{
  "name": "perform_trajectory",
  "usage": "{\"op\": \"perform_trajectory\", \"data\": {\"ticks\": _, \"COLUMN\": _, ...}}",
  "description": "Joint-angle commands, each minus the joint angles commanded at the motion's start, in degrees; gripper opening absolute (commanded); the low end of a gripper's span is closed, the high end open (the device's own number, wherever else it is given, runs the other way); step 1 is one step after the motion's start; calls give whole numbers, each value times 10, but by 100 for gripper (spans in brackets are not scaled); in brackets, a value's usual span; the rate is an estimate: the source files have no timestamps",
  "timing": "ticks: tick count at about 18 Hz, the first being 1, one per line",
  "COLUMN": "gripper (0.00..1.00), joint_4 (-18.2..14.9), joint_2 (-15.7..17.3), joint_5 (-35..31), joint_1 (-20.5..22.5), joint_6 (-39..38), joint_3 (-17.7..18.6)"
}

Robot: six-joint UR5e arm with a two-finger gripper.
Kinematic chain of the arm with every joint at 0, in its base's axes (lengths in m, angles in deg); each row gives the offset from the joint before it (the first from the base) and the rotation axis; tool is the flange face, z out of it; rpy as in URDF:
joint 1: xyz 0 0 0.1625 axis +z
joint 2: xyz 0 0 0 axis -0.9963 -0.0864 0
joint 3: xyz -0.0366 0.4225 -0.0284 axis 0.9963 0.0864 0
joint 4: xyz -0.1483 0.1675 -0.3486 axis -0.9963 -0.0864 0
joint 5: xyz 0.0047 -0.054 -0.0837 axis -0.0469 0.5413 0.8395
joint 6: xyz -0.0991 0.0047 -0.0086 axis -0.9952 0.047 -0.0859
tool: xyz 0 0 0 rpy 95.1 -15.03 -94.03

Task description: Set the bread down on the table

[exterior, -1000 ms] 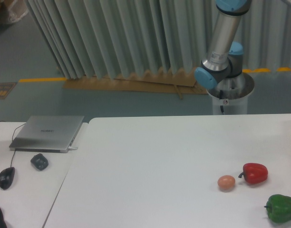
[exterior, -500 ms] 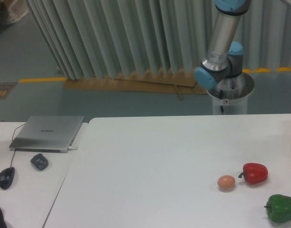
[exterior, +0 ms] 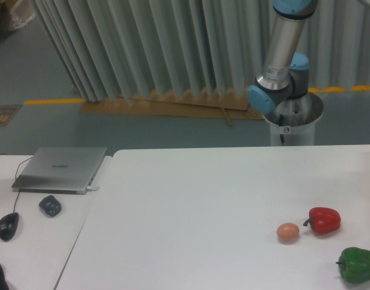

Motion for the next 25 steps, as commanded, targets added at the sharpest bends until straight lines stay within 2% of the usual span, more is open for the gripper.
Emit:
{"op": "perform_trajectory", "data": {"ticks": 5, "gripper": 32, "joint_4": -15, "joint_2": 1, "joint_5": 0, "joint_1": 1, "joint_6": 0, "joint_3": -11}}
{"op": "perform_trajectory", "data": {"ticks": 9, "gripper": 29, "joint_4": -102, "joint_2": 9, "joint_5": -1, "joint_1": -20, "joint_6": -3, "joint_3": -77}}
{"op": "perform_trajectory", "data": {"ticks": 10, "gripper": 29, "joint_4": -111, "joint_2": 9, "joint_5": -1, "joint_1": -23, "joint_6": -5, "joint_3": -84}}
{"op": "perform_trajectory", "data": {"ticks": 15, "gripper": 28, "joint_4": -116, "joint_2": 20, "joint_5": -11, "joint_1": -31, "joint_6": -8, "joint_3": -87}}
{"op": "perform_trajectory", "data": {"ticks": 20, "gripper": 28, "joint_4": -141, "joint_2": 24, "joint_5": -1, "joint_1": -42, "joint_6": -18, "joint_3": -99}}
{"op": "perform_trajectory", "data": {"ticks": 25, "gripper": 28, "joint_4": -161, "joint_2": 25, "joint_5": 4, "joint_1": -89, "joint_6": -101, "joint_3": -116}}
